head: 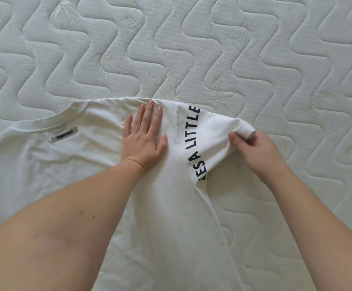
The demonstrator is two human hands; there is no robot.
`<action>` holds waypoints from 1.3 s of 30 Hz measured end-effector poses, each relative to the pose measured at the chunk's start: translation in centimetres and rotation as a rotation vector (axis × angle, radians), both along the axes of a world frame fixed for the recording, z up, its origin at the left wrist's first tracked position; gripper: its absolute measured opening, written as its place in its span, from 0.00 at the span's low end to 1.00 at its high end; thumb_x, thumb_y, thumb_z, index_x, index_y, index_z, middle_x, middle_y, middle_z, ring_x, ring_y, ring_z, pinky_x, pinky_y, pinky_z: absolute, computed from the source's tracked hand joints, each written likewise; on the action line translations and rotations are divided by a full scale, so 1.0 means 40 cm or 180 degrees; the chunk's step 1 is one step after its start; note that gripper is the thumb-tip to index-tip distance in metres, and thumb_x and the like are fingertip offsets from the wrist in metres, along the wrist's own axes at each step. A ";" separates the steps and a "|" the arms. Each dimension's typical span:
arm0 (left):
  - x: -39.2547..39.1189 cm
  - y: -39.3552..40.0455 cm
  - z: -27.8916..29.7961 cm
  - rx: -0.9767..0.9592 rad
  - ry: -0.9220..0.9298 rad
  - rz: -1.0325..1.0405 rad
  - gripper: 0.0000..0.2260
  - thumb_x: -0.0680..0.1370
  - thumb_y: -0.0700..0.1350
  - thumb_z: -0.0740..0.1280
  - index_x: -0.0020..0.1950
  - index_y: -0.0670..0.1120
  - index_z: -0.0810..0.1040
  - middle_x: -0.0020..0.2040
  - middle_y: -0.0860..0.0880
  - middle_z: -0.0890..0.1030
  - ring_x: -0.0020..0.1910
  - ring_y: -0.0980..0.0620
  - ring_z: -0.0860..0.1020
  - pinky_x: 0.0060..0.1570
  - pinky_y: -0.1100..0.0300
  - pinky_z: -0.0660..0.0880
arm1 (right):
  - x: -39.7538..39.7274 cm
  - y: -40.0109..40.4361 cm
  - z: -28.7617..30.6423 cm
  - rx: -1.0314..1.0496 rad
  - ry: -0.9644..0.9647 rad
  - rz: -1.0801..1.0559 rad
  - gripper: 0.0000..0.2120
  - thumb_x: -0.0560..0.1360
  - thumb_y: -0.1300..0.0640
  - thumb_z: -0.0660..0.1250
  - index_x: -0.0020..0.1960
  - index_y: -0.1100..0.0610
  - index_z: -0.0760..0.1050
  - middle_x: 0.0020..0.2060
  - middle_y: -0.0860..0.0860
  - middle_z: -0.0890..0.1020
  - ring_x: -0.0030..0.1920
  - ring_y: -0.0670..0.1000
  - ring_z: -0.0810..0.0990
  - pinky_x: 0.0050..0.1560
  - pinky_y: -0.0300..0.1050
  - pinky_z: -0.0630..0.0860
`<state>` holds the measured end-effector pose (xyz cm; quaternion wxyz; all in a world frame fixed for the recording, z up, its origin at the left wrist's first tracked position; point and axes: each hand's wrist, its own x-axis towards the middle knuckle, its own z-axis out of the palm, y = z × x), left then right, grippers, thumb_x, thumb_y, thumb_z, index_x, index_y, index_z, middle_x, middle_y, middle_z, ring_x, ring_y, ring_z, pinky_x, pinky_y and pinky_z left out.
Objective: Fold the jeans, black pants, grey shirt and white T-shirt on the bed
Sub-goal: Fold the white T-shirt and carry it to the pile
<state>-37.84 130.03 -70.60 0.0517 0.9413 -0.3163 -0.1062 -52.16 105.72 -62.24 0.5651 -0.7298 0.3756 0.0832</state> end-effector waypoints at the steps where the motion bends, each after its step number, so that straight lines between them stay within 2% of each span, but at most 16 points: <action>1: 0.000 0.000 0.000 0.0002 0.0003 0.0004 0.33 0.77 0.58 0.50 0.80 0.52 0.45 0.81 0.50 0.47 0.79 0.52 0.45 0.76 0.44 0.44 | 0.008 0.003 0.007 0.0079 -0.0036 -0.0154 0.04 0.77 0.49 0.69 0.46 0.49 0.81 0.44 0.45 0.85 0.50 0.49 0.83 0.54 0.49 0.78; 3: 0.000 0.001 0.001 0.0005 0.0009 0.0008 0.33 0.77 0.58 0.50 0.80 0.52 0.45 0.81 0.50 0.47 0.79 0.52 0.44 0.76 0.45 0.44 | 0.017 0.007 0.016 -0.0185 -0.0097 -0.0228 0.06 0.76 0.49 0.69 0.44 0.49 0.80 0.38 0.44 0.84 0.44 0.48 0.83 0.46 0.50 0.79; 5: 0.000 0.001 0.000 -0.0002 0.0004 0.0007 0.32 0.77 0.58 0.50 0.80 0.52 0.45 0.81 0.50 0.47 0.79 0.52 0.44 0.76 0.45 0.43 | 0.015 0.001 0.021 -0.0939 -0.0017 0.0069 0.09 0.76 0.47 0.68 0.41 0.51 0.78 0.29 0.45 0.79 0.33 0.49 0.80 0.35 0.46 0.74; 8: 0.000 0.001 -0.001 -0.0011 -0.0015 0.0003 0.32 0.78 0.58 0.50 0.80 0.52 0.45 0.81 0.50 0.47 0.79 0.52 0.44 0.76 0.45 0.43 | -0.006 -0.022 0.019 -0.1672 0.0497 0.0393 0.16 0.77 0.46 0.65 0.38 0.57 0.74 0.29 0.49 0.76 0.36 0.57 0.77 0.35 0.49 0.70; 12: 0.001 0.002 -0.006 -0.0050 -0.0028 0.0004 0.32 0.77 0.58 0.51 0.80 0.53 0.45 0.81 0.50 0.47 0.79 0.52 0.44 0.76 0.45 0.43 | -0.057 -0.020 0.005 -0.1396 0.1016 0.0274 0.17 0.79 0.43 0.61 0.42 0.54 0.76 0.33 0.46 0.78 0.43 0.56 0.78 0.39 0.47 0.68; 15: 0.002 0.003 -0.009 -0.0061 -0.0034 0.0004 0.33 0.77 0.58 0.51 0.80 0.53 0.44 0.81 0.50 0.47 0.79 0.52 0.44 0.76 0.45 0.42 | -0.079 0.022 0.003 -0.1088 0.1032 0.0073 0.20 0.74 0.36 0.64 0.47 0.53 0.75 0.38 0.45 0.79 0.41 0.50 0.78 0.37 0.45 0.67; 17: 0.000 0.003 -0.009 -0.0044 -0.0029 0.0002 0.33 0.77 0.58 0.51 0.80 0.53 0.44 0.81 0.50 0.46 0.79 0.52 0.44 0.76 0.45 0.43 | -0.083 0.052 0.013 -0.0838 0.1026 -0.0174 0.25 0.69 0.29 0.64 0.45 0.52 0.73 0.38 0.45 0.81 0.40 0.44 0.78 0.35 0.41 0.68; 19: 0.001 0.002 -0.009 -0.0026 -0.0018 0.0003 0.33 0.77 0.58 0.51 0.80 0.53 0.44 0.81 0.50 0.46 0.79 0.52 0.44 0.76 0.45 0.43 | -0.088 0.076 0.023 -0.0551 0.1039 -0.0396 0.32 0.66 0.24 0.59 0.41 0.54 0.74 0.35 0.46 0.80 0.37 0.45 0.77 0.34 0.41 0.67; 21: 0.002 0.003 -0.009 -0.0025 -0.0037 0.0000 0.33 0.77 0.58 0.51 0.80 0.53 0.44 0.81 0.50 0.46 0.79 0.52 0.44 0.76 0.46 0.42 | -0.100 0.095 0.023 -0.0445 0.1040 -0.0421 0.31 0.67 0.27 0.62 0.38 0.56 0.73 0.31 0.46 0.76 0.33 0.47 0.75 0.33 0.42 0.66; 24: 0.002 0.003 -0.010 -0.0020 -0.0045 -0.0012 0.33 0.78 0.58 0.51 0.80 0.53 0.44 0.81 0.50 0.46 0.79 0.52 0.44 0.76 0.46 0.42 | -0.127 0.111 0.010 -0.0511 0.0862 -0.0322 0.22 0.74 0.40 0.68 0.40 0.61 0.74 0.30 0.53 0.77 0.33 0.55 0.74 0.34 0.49 0.68; 26: 0.000 0.003 -0.012 -0.0011 -0.0093 -0.0028 0.32 0.78 0.58 0.51 0.80 0.52 0.45 0.81 0.49 0.46 0.79 0.51 0.44 0.76 0.45 0.43 | -0.137 0.116 0.006 -0.0460 0.0563 -0.0534 0.14 0.75 0.45 0.69 0.44 0.56 0.74 0.31 0.56 0.80 0.33 0.57 0.76 0.35 0.49 0.71; 29: 0.001 0.002 -0.012 0.0003 -0.0100 -0.0052 0.33 0.78 0.58 0.51 0.81 0.52 0.46 0.81 0.47 0.46 0.79 0.50 0.44 0.76 0.46 0.42 | -0.160 0.123 -0.002 -0.0748 0.0499 -0.0614 0.09 0.75 0.49 0.71 0.44 0.49 0.71 0.30 0.52 0.80 0.32 0.47 0.78 0.31 0.37 0.69; 30: 0.001 0.003 -0.012 0.0009 -0.0101 -0.0054 0.33 0.78 0.58 0.51 0.81 0.52 0.46 0.81 0.46 0.46 0.79 0.50 0.44 0.76 0.46 0.42 | -0.170 0.125 -0.009 -0.0828 0.0629 -0.0578 0.09 0.74 0.49 0.72 0.44 0.49 0.71 0.30 0.51 0.80 0.33 0.47 0.78 0.31 0.36 0.68; 34: 0.000 0.004 -0.010 -0.0050 -0.0107 -0.0075 0.32 0.78 0.58 0.51 0.80 0.53 0.48 0.81 0.44 0.46 0.79 0.48 0.45 0.76 0.44 0.43 | -0.194 0.128 -0.030 -0.1208 0.1325 -0.0371 0.14 0.72 0.47 0.73 0.44 0.53 0.71 0.36 0.48 0.77 0.38 0.51 0.77 0.33 0.45 0.68; 37: 0.000 0.002 -0.012 -0.0069 -0.0154 -0.0102 0.31 0.78 0.58 0.51 0.80 0.54 0.48 0.81 0.45 0.47 0.79 0.48 0.45 0.75 0.43 0.45 | -0.158 0.128 -0.017 -0.1937 0.1002 -0.0492 0.24 0.69 0.48 0.75 0.58 0.57 0.71 0.50 0.54 0.77 0.51 0.58 0.75 0.50 0.52 0.71; 39: 0.002 0.004 -0.013 -0.0057 -0.0151 -0.0109 0.31 0.78 0.58 0.50 0.80 0.55 0.48 0.81 0.46 0.47 0.79 0.49 0.44 0.75 0.44 0.45 | -0.108 0.129 -0.004 -0.2363 0.0597 -0.0450 0.27 0.71 0.50 0.74 0.65 0.60 0.70 0.57 0.58 0.75 0.58 0.60 0.73 0.60 0.56 0.66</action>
